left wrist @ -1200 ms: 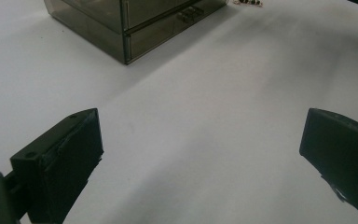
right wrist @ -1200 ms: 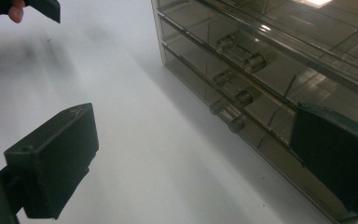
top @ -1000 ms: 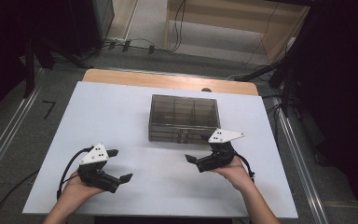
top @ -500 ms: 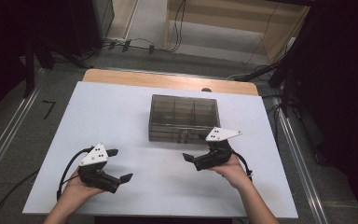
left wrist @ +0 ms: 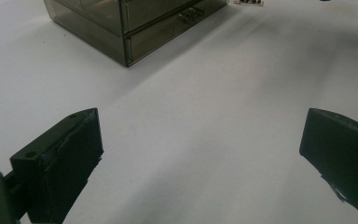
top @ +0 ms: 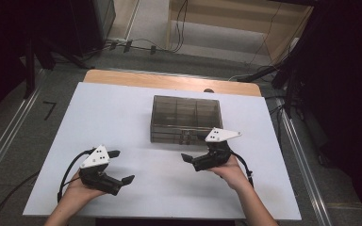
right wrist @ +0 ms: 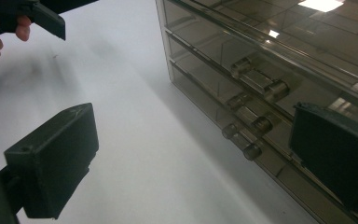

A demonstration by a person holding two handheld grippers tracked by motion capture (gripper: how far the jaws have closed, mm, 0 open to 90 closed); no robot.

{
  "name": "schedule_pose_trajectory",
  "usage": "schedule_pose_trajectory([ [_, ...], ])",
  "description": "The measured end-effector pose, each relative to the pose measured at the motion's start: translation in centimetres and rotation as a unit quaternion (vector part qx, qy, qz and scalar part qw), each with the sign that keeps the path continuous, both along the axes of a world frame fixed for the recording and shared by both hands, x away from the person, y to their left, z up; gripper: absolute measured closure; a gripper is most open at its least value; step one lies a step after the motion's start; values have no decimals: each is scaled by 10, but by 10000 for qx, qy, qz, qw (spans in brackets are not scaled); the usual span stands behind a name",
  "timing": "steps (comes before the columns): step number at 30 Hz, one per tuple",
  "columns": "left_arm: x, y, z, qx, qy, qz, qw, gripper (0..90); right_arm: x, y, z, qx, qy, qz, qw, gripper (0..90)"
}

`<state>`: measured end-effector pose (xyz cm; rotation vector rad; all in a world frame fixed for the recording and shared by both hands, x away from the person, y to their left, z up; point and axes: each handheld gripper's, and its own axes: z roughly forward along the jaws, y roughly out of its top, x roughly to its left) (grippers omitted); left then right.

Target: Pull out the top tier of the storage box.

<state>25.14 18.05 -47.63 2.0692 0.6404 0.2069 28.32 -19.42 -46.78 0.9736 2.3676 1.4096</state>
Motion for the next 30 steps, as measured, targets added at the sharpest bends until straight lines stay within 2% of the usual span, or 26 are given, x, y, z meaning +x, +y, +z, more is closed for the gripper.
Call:
schedule_pose_trajectory([
  [8, 0, 0, 0, -11, -18, 1, 10000, 0, 0, 2, -3, 51, -81, -2, 10000, 0],
  [12, 0, -2, -1, -2, -32, -14, 10000, 0, -1, 3, -3, -30, -150, 54, 9999, 0],
  [30, 0, -1, -2, 35, -55, -36, 10000, 0, -5, 7, -4, -427, -454, -32, 9981, 0],
])
